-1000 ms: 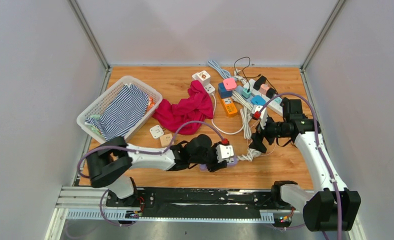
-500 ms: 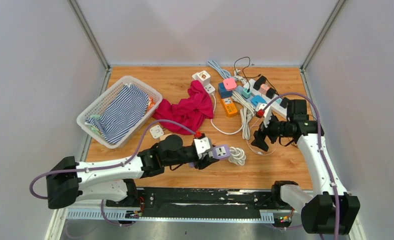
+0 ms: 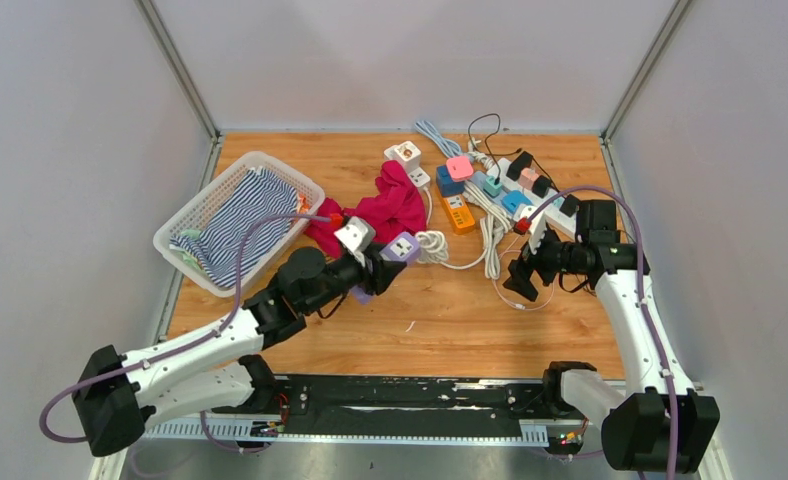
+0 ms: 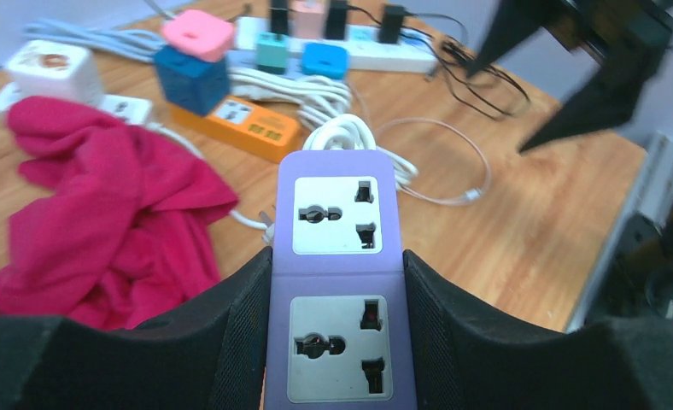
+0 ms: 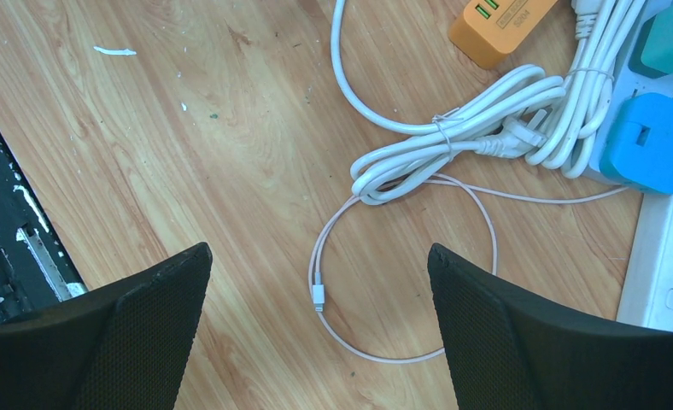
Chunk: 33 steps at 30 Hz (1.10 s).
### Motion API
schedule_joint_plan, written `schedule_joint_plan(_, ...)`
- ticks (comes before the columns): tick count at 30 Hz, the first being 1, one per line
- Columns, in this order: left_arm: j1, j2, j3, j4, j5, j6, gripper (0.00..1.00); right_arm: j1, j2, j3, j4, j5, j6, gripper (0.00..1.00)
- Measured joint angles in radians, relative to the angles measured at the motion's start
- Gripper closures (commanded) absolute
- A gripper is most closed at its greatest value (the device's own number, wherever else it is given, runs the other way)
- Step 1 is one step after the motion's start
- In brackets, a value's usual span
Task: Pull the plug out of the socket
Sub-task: Pick up the socket from the center of the board, then place the socket at the center of the board.
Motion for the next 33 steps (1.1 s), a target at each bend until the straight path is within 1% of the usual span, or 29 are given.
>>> schedule_joint_plan(4, 0.105, 0.014, 0.055, -0.027, -0.026, -0.07, 1.0, 0.0, 0.0, -0.003, 0.005, 0.0, 0.002, 0.03)
schedule_joint_plan(7, 0.195, 0.063, 0.146, -0.028, -0.032, -0.126, 1.0, 0.0, 0.0, -0.003, 0.007, 0.0, 0.003, 0.03)
schedule_joint_plan(12, 0.352, 0.192, 0.325, -0.013, -0.032, -0.199, 1.0, 0.0, 0.0, -0.003, 0.008, 0.0, 0.003, 0.03)
schedule_joint_plan(19, 0.509, 0.418, 0.509, 0.0, -0.027, -0.237, 1.0, 0.0, -0.002, -0.01, 0.008, -0.002, 0.003, 0.03)
schedule_joint_plan(23, 0.553, 0.573, 0.594, -0.005, -0.041, -0.23, 1.0, 0.0, -0.002, -0.013, 0.008, -0.002, 0.003, 0.03)
schedule_joint_plan(26, 0.557, 0.679, 0.645, -0.009, -0.074, -0.214, 1.0, 0.0, -0.002, -0.013, 0.007, -0.003, 0.001, 0.02)
schedule_joint_plan(33, 0.557, 0.897, 0.76, -0.023, -0.201, -0.166, 1.0, 0.0, 0.01, -0.013, 0.007, -0.002, -0.005, 0.02)
